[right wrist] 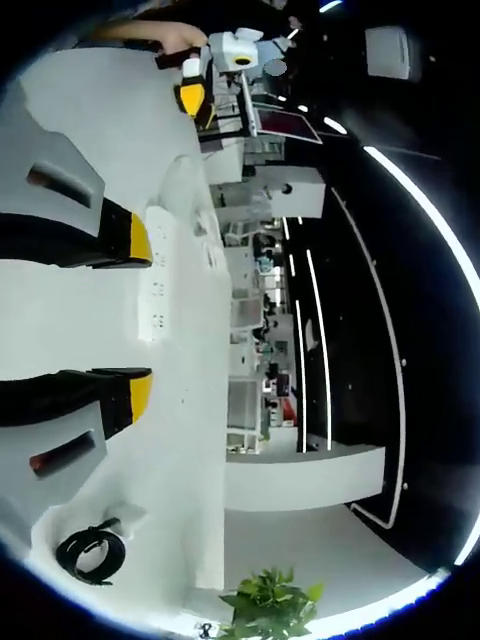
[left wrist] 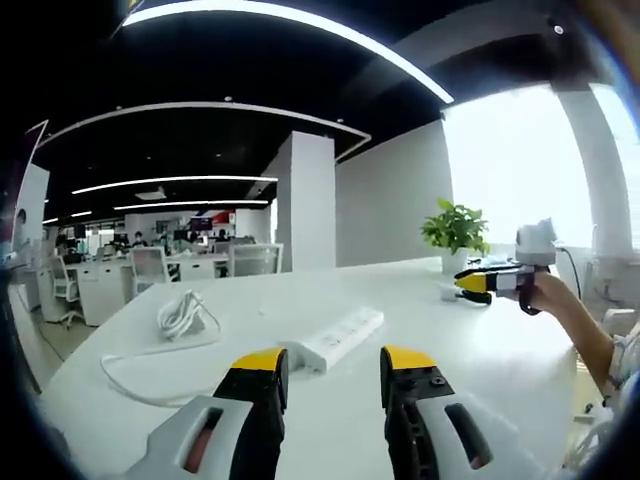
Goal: Straighten the power strip on the desk, plug the charger into it
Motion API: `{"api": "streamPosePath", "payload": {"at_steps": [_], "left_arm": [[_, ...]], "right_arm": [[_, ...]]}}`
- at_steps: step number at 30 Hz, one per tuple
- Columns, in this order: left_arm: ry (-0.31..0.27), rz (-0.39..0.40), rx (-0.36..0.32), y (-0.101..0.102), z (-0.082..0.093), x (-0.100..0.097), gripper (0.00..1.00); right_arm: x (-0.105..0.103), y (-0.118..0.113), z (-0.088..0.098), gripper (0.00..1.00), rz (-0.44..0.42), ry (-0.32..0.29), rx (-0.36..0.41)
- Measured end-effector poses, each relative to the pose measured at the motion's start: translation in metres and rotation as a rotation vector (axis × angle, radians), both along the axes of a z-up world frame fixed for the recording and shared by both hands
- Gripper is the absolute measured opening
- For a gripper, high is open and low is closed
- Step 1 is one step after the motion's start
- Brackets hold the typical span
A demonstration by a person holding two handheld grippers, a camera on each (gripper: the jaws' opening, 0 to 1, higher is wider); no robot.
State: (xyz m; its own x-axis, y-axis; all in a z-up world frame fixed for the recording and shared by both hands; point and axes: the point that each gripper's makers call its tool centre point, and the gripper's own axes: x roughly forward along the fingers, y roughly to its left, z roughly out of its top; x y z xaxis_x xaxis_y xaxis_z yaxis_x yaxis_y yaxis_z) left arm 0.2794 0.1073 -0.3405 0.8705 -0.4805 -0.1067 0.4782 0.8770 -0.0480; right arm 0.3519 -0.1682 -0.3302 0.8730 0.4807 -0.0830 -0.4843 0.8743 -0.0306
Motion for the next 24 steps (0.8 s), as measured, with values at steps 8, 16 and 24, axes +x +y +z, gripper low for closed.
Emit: {"api": "streamPosePath", "payload": {"at_steps": [8, 16, 24], "left_arm": [[-0.012, -0.04, -0.033, -0.002, 0.003, 0.008, 0.38], [0.0, -0.072, -0.038, -0.003, 0.002, 0.018, 0.38], [0.021, -0.114, -0.069, -0.007, 0.001, 0.025, 0.38]], "right_arm": [[0.005, -0.004, 0.004, 0.39, 0.017, 0.006, -0.006], [0.016, -0.012, 0.008, 0.38, 0.011, -0.01, -0.037], [0.029, -0.019, 0.012, 0.37, -0.007, -0.021, -0.017]]}}
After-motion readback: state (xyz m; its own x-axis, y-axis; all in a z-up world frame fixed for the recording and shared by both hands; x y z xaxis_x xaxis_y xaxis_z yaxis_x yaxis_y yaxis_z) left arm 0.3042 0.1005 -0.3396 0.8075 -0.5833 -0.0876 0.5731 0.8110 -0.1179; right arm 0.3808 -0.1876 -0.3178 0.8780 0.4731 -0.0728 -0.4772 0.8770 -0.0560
